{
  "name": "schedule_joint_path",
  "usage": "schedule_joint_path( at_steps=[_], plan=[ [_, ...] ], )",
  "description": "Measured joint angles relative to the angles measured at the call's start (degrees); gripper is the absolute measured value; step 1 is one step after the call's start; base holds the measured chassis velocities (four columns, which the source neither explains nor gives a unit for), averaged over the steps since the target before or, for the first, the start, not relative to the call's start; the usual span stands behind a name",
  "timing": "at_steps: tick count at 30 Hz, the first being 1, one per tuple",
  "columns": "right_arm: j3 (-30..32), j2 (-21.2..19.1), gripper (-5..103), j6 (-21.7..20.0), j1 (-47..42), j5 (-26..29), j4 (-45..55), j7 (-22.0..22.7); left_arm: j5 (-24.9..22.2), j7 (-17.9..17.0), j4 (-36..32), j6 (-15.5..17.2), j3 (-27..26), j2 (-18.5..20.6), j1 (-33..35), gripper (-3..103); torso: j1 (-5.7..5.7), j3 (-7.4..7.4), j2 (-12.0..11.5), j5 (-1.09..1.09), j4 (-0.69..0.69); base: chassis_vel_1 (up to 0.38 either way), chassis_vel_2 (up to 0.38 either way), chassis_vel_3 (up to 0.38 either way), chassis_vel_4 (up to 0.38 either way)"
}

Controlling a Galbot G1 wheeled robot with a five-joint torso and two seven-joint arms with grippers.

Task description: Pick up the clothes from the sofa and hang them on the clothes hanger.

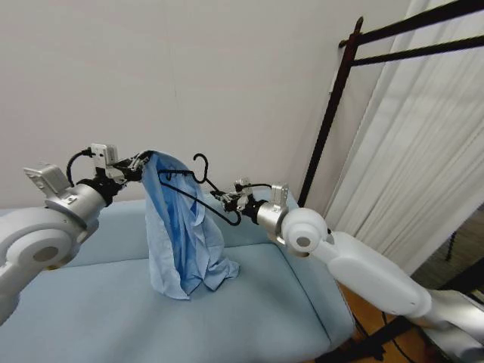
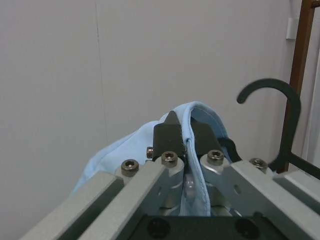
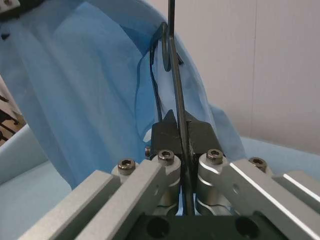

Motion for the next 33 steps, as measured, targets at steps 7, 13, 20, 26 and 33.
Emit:
schedule_joint_path(
  at_steps=[7, 13, 20, 26, 33],
  plan=[
    [-1.3, 4.1, 2, 0.2, 4.2, 0.2, -4.9, 1.0, 0.4, 0.2, -1.3, -0.1, -0.7, -0.9, 0.7, 1, 0.0, 0.0, 0.0, 0.01, 0.0, 0.0, 0.0, 0.0, 0.0],
    [-1.8, 4.9, 2, 0.4, 6.3, 0.9, -6.3, 0.2, 1.3, 0.3, -2.2, -0.3, -1.4, -1.7, 2.4, 1, 0.0, 0.0, 0.0, 0.01, -0.01, 0.0, 0.0, 0.0, 0.0],
    [-2.9, 4.2, 2, 0.8, 8.4, 1.6, -6.0, -2.2, 2.1, 0.6, -2.8, -0.4, -1.6, -2.9, 3.6, 1, 0.0, 0.0, 0.0, 0.0, 0.0, 0.0, 0.0, 0.0, 0.0],
    [-3.8, 0.5, 2, 1.3, 9.9, 1.1, -6.0, -7.1, 2.9, 0.5, -2.8, -0.9, -3.7, -3.2, 5.5, 1, 0.0, 0.0, 0.0, 0.02, -0.02, 0.0, 0.0, 0.0, 0.0],
    [-4.6, -2.5, 2, 1.4, 12.6, 0.6, -5.4, -11.3, 5.2, 0.4, -3.2, -1.3, -5.1, -4.5, 8.0, -1, -0.01, 0.0, 0.0, 0.01, -0.01, 0.0, 0.0, 0.0, 0.0]
  ],
)
